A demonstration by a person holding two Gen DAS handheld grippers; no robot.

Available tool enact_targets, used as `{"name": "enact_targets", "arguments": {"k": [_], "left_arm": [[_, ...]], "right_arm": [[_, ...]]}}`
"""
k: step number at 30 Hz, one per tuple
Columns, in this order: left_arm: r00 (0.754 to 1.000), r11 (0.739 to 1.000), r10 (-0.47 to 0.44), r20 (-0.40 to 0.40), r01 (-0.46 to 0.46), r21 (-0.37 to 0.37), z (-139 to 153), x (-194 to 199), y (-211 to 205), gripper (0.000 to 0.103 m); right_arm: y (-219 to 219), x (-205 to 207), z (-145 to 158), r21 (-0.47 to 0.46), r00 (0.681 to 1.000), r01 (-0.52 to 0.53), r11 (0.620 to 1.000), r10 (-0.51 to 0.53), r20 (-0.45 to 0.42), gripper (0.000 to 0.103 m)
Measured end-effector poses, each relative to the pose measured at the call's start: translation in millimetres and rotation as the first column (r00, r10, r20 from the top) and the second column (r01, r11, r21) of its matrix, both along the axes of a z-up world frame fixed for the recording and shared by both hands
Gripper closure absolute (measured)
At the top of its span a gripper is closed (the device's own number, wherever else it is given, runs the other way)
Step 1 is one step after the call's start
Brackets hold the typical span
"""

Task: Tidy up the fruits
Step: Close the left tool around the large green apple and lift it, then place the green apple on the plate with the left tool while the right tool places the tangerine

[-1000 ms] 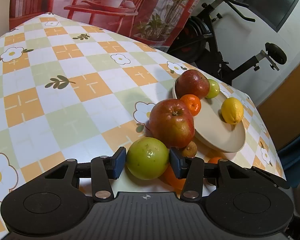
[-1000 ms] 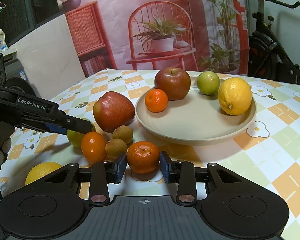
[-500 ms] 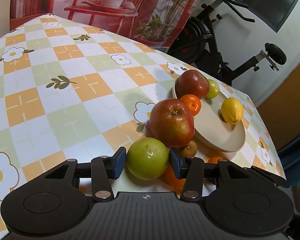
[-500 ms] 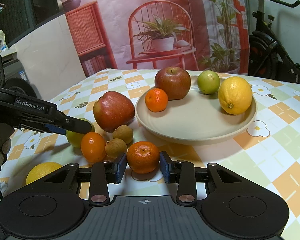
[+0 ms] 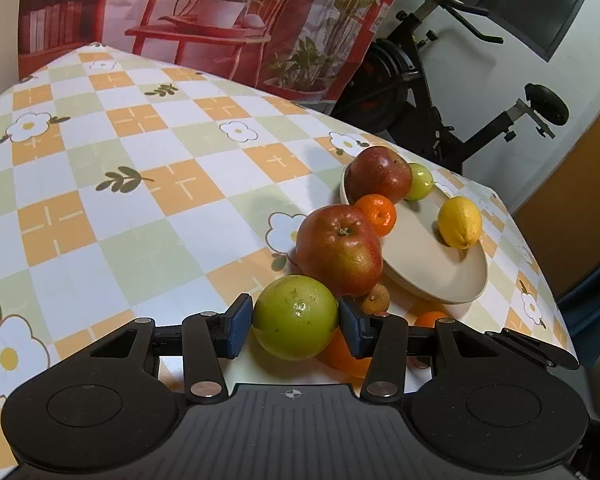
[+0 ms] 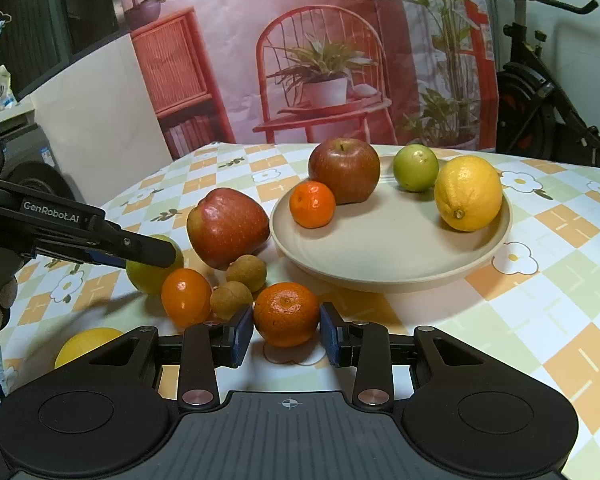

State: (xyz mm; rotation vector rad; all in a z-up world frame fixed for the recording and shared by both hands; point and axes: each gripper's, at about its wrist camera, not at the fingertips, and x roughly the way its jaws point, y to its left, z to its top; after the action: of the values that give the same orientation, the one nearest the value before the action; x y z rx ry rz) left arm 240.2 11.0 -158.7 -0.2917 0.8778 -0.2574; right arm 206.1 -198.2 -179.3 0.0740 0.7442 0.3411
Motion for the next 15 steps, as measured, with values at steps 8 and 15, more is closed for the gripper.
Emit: {"name": "enact_targets", "arguments": {"k": [8,15], "left_arm": [[0.998,0.999,-0.033,0.044,0.032,0.041,13,-8,-6,0.053],[0.992,0.995,-0.079,0.100,0.072,0.069,36,-7,-14,0.053]], "right_arm": [[1,-3,3,-0.007,1.000,-0.021,1.000,0.021,0.008,0.069],[-5,-7,12,0.000,1.000,-0.015,1.000,0.015,0.027,0.070]]}}
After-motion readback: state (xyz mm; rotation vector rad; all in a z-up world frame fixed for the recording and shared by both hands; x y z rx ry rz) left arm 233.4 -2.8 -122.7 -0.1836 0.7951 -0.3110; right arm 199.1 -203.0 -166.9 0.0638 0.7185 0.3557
